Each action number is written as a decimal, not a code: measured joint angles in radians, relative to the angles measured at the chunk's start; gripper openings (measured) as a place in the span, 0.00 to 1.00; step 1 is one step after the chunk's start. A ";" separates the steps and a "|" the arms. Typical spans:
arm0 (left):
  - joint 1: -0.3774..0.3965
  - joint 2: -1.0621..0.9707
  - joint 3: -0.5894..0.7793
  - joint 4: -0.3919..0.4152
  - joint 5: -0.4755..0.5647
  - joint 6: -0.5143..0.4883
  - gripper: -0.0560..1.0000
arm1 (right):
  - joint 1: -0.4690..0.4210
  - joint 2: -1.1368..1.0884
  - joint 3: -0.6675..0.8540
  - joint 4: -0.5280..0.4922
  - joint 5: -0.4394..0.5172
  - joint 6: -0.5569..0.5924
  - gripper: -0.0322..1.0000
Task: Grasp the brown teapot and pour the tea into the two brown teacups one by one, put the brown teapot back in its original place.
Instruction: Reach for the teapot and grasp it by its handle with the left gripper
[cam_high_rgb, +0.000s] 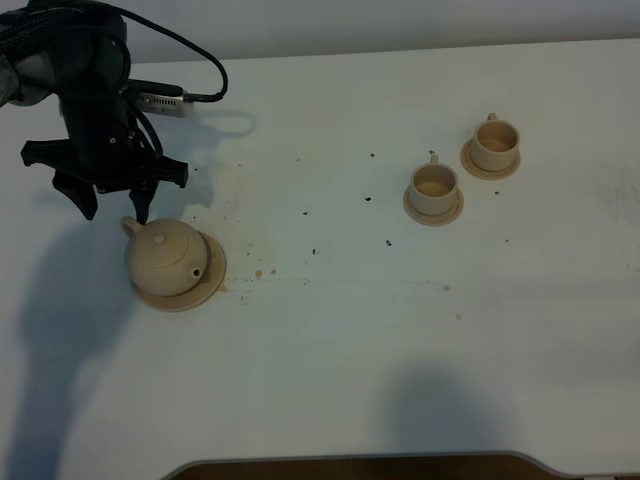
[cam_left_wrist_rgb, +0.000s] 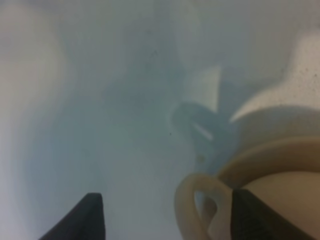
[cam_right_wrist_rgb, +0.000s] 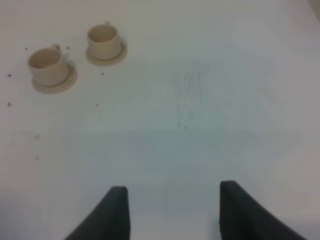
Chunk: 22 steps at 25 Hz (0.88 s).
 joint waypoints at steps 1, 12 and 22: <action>0.000 0.000 0.004 0.001 0.000 0.000 0.57 | 0.000 0.000 0.000 0.000 0.000 0.000 0.45; 0.023 0.000 0.054 0.019 0.001 -0.001 0.57 | 0.000 0.000 0.000 0.000 0.000 0.000 0.45; 0.029 0.000 0.054 -0.005 0.001 0.019 0.57 | 0.000 0.000 0.000 0.000 0.000 0.000 0.45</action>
